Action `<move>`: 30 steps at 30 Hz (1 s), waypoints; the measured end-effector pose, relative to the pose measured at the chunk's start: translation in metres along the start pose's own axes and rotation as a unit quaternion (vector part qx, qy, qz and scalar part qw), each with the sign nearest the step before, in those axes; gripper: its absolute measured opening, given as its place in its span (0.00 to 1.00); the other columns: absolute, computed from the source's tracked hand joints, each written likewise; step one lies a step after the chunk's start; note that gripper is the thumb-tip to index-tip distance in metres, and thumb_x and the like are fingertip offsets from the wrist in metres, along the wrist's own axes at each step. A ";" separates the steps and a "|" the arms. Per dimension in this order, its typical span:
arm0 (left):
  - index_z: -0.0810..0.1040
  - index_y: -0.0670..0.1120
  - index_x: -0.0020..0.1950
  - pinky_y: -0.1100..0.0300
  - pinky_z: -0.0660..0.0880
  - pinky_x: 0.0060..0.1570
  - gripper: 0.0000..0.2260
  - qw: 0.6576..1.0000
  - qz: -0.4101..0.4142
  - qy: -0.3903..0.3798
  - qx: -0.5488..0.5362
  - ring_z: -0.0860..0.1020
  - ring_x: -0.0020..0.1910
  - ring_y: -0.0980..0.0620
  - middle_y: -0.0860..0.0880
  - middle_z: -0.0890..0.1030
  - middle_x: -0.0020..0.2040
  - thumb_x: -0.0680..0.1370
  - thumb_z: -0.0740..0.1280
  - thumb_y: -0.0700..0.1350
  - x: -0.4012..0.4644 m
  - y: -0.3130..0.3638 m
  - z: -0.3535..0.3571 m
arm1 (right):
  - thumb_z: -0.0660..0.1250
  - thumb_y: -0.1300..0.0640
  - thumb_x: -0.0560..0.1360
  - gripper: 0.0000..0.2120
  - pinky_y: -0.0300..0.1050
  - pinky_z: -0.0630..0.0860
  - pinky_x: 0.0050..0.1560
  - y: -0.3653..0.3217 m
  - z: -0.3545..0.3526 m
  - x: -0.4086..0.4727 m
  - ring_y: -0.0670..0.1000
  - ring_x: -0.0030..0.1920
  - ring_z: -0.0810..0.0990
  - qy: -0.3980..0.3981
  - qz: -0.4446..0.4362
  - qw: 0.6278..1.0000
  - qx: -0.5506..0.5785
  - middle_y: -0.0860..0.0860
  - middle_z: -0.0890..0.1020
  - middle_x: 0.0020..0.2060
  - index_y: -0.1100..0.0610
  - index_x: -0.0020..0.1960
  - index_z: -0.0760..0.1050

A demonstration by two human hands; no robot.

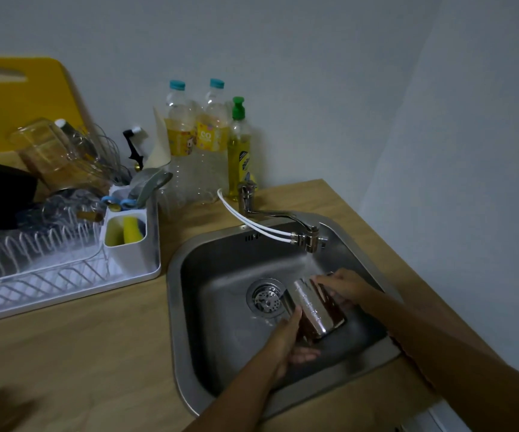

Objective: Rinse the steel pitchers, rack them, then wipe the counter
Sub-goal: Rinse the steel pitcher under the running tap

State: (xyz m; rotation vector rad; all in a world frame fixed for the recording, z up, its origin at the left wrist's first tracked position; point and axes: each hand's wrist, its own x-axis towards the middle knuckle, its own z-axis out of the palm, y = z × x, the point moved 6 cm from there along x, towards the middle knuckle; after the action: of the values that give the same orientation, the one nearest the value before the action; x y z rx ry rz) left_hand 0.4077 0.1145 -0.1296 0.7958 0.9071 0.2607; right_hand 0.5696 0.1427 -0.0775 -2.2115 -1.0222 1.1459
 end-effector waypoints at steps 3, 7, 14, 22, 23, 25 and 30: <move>0.67 0.51 0.60 0.60 0.79 0.40 0.12 0.999 0.023 0.026 0.039 0.80 0.40 0.49 0.47 0.77 0.55 0.80 0.57 0.54 -0.004 0.005 -0.007 | 0.59 0.44 0.77 0.21 0.37 0.70 0.33 0.009 0.000 -0.007 0.47 0.28 0.73 0.002 0.002 0.999 0.045 0.52 0.75 0.29 0.57 0.33 0.71; 0.70 0.45 0.59 0.59 0.75 0.39 0.08 0.995 0.060 0.066 0.051 0.78 0.39 0.54 0.49 0.76 0.44 0.80 0.60 0.45 -0.005 0.018 -0.013 | 0.61 0.40 0.75 0.17 0.43 0.77 0.36 0.032 0.010 -0.002 0.51 0.36 0.78 -0.034 0.041 0.991 0.124 0.55 0.77 0.38 0.54 0.45 0.71; 0.73 0.41 0.56 0.55 0.75 0.47 0.08 0.982 0.100 0.136 0.084 0.76 0.49 0.47 0.40 0.78 0.53 0.79 0.62 0.41 -0.006 0.027 -0.025 | 0.67 0.46 0.73 0.21 0.56 0.80 0.51 0.051 0.033 0.008 0.62 0.52 0.79 -0.083 0.076 0.951 0.288 0.61 0.75 0.49 0.55 0.61 0.69; 0.66 0.45 0.71 0.64 0.68 0.54 0.19 0.972 0.138 0.136 0.133 0.71 0.58 0.53 0.49 0.72 0.61 0.80 0.59 0.37 0.006 0.045 -0.017 | 0.71 0.57 0.71 0.09 0.43 0.75 0.41 0.057 0.029 0.007 0.51 0.41 0.77 -0.035 0.005 0.955 0.294 0.56 0.76 0.42 0.55 0.43 0.71; 0.64 0.46 0.72 0.61 0.66 0.57 0.20 0.973 0.132 0.129 0.136 0.70 0.60 0.52 0.49 0.72 0.62 0.80 0.58 0.37 0.009 0.044 -0.015 | 0.72 0.57 0.70 0.10 0.43 0.72 0.40 0.058 0.026 0.005 0.51 0.38 0.76 -0.011 -0.011 0.961 0.277 0.55 0.76 0.39 0.55 0.40 0.70; 0.63 0.50 0.72 0.57 0.65 0.56 0.21 0.977 0.116 0.119 0.133 0.70 0.59 0.51 0.48 0.72 0.64 0.80 0.57 0.36 0.015 0.043 -0.012 | 0.73 0.58 0.70 0.13 0.42 0.69 0.38 0.054 0.019 -0.001 0.49 0.35 0.74 0.024 -0.049 0.968 0.244 0.51 0.75 0.32 0.54 0.36 0.68; 0.69 0.57 0.58 0.62 0.69 0.42 0.17 0.985 0.076 0.115 0.101 0.71 0.42 0.55 0.52 0.74 0.45 0.79 0.56 0.35 0.028 0.032 -0.010 | 0.75 0.57 0.69 0.17 0.42 0.68 0.37 0.047 0.003 -0.004 0.48 0.33 0.70 0.059 -0.122 0.976 0.169 0.50 0.70 0.30 0.55 0.35 0.65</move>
State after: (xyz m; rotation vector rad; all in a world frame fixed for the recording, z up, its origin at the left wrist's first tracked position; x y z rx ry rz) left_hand 0.4212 0.1564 -0.1273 1.0408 1.1029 0.4039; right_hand 0.5845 0.1100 -0.1083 -1.8081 -0.9394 0.9840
